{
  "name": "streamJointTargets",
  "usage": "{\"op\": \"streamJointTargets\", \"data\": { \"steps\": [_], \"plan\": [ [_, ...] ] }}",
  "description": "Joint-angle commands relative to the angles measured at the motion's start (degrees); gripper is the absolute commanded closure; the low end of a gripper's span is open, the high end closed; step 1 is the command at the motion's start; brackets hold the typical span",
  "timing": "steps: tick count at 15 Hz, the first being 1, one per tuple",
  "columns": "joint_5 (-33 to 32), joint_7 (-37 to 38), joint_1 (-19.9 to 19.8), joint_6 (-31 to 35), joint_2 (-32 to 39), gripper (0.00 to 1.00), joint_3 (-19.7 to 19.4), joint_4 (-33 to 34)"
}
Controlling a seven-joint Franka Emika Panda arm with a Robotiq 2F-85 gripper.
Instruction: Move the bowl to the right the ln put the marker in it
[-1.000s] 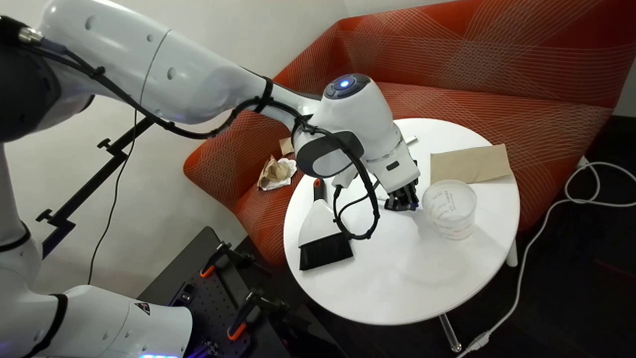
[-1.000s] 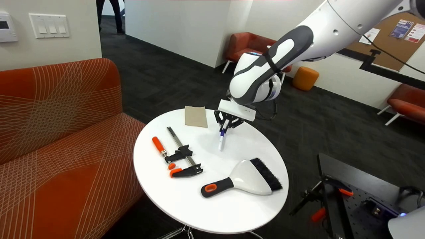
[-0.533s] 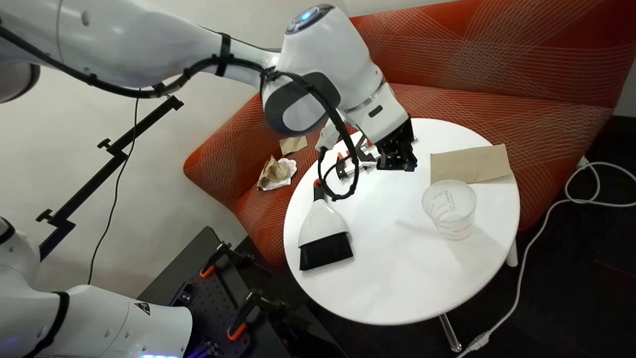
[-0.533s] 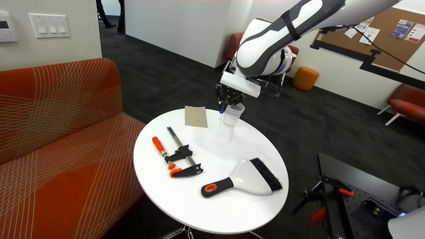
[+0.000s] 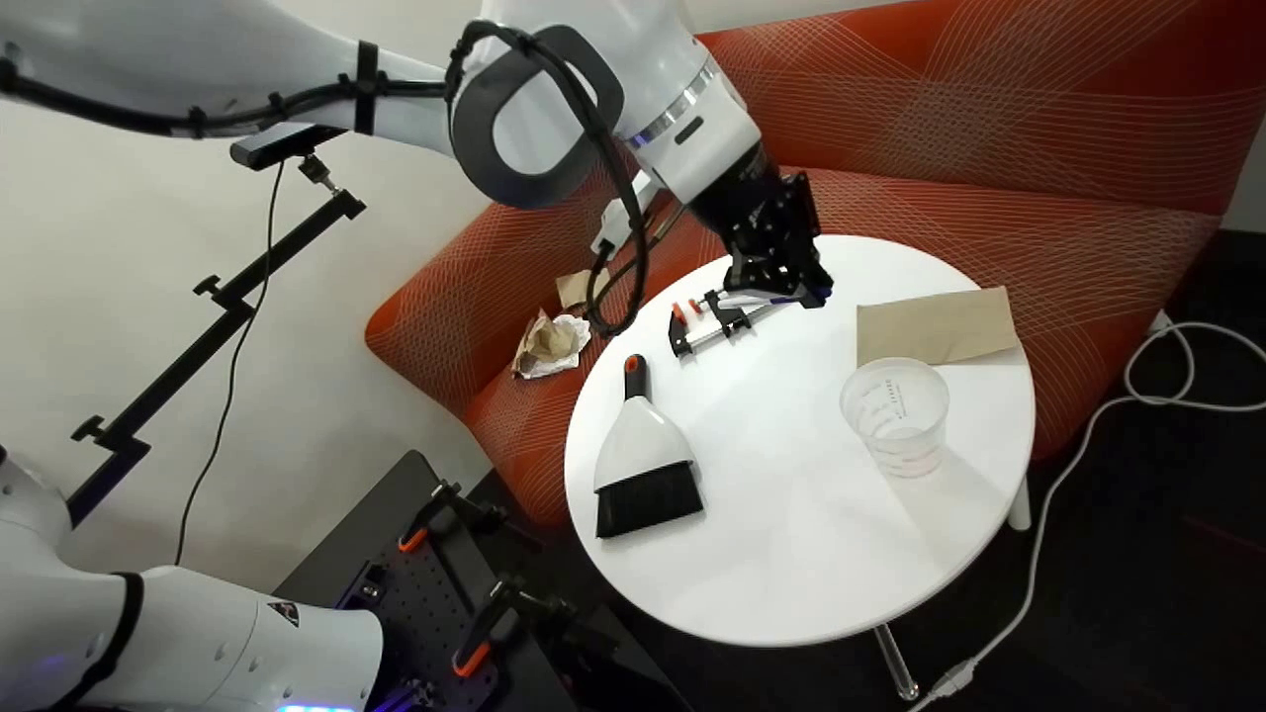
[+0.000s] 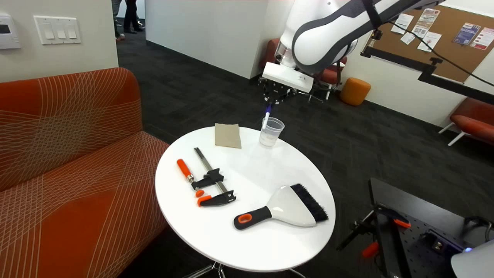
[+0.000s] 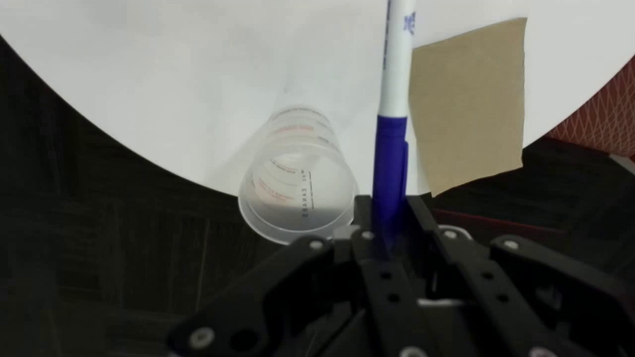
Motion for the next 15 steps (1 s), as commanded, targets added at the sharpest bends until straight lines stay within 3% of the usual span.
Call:
{"op": "streamJointTargets", "data": {
  "steps": [1,15],
  "plan": [
    [-7.1,8.21,2.78,-1.79,-1.85,0.95,-2.78,-0.7],
    [-28.51,31.51,4.19,-3.06,1.38,0.95,-8.62,4.63]
  ]
}}
